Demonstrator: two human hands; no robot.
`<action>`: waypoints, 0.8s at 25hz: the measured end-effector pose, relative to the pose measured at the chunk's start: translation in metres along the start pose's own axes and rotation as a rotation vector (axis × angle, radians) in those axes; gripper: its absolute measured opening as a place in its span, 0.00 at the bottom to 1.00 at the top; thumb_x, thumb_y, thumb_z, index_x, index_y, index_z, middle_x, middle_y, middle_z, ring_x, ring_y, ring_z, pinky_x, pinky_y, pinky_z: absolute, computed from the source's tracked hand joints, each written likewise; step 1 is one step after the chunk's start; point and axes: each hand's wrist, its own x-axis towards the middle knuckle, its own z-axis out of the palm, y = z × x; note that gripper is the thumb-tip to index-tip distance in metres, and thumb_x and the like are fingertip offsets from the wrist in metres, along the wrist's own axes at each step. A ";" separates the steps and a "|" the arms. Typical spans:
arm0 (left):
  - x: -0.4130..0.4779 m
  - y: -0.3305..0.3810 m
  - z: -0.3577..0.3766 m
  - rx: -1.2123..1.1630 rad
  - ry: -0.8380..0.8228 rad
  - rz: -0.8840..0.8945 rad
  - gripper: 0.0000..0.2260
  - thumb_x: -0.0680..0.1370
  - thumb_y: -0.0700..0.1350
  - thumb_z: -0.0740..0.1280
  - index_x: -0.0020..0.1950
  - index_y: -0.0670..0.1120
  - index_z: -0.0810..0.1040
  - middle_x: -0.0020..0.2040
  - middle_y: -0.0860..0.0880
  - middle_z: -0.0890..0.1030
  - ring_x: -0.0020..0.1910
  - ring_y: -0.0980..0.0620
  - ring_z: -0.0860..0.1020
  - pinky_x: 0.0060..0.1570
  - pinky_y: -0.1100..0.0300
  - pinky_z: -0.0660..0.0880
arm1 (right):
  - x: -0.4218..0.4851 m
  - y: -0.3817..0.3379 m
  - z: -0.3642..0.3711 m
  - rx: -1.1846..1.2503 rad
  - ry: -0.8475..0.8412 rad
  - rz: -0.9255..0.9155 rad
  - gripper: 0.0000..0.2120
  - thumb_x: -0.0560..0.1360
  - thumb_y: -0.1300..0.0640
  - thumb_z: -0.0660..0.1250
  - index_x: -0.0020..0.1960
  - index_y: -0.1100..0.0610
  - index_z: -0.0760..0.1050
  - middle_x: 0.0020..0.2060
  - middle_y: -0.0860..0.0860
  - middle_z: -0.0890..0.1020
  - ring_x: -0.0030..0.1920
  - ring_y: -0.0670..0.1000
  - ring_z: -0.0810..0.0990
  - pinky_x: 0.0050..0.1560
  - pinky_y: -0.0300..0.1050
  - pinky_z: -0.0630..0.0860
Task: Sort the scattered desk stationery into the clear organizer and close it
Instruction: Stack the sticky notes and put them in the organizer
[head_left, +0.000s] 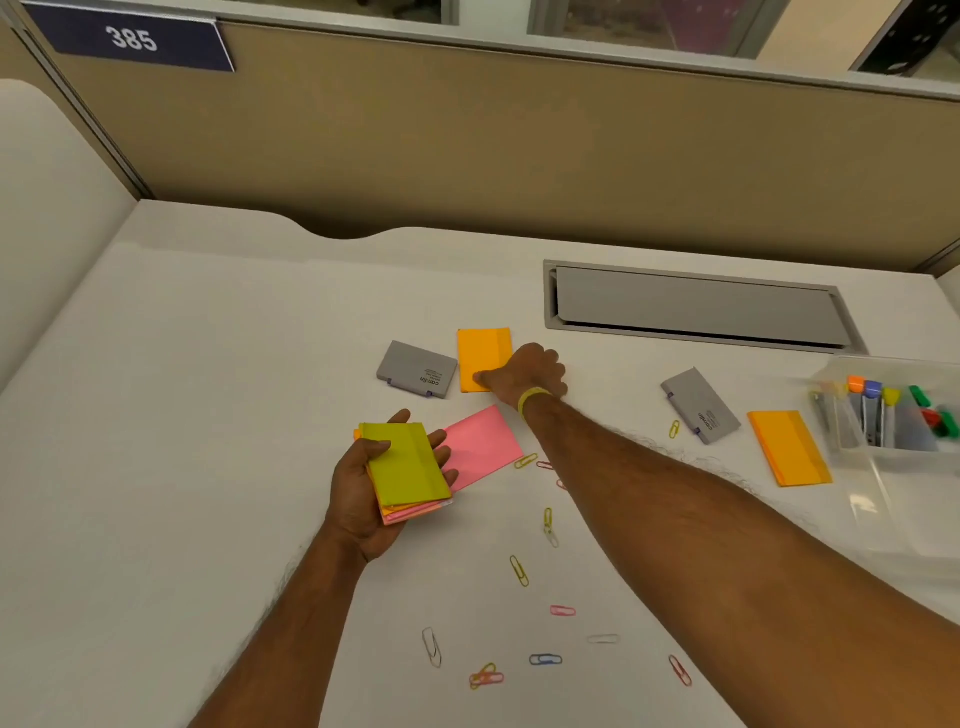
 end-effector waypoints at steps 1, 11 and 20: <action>0.001 0.000 0.000 0.000 0.009 0.001 0.21 0.78 0.46 0.54 0.71 0.49 0.70 0.64 0.34 0.75 0.50 0.38 0.82 0.49 0.41 0.79 | 0.001 0.000 -0.002 0.024 -0.008 0.009 0.36 0.64 0.42 0.78 0.64 0.58 0.69 0.63 0.57 0.72 0.64 0.60 0.71 0.63 0.57 0.70; -0.005 -0.003 0.005 0.013 0.007 0.011 0.26 0.74 0.48 0.59 0.72 0.49 0.69 0.60 0.35 0.79 0.51 0.38 0.82 0.49 0.41 0.79 | -0.008 0.038 -0.017 0.652 0.026 -0.051 0.10 0.73 0.60 0.71 0.54 0.60 0.79 0.48 0.58 0.83 0.44 0.57 0.83 0.48 0.55 0.82; -0.027 -0.024 0.026 0.119 -0.020 0.071 0.29 0.68 0.59 0.72 0.65 0.49 0.73 0.56 0.39 0.81 0.49 0.39 0.82 0.45 0.43 0.80 | -0.149 0.067 -0.029 1.028 -0.474 -0.097 0.11 0.77 0.64 0.65 0.59 0.58 0.73 0.35 0.57 0.81 0.30 0.50 0.80 0.32 0.41 0.79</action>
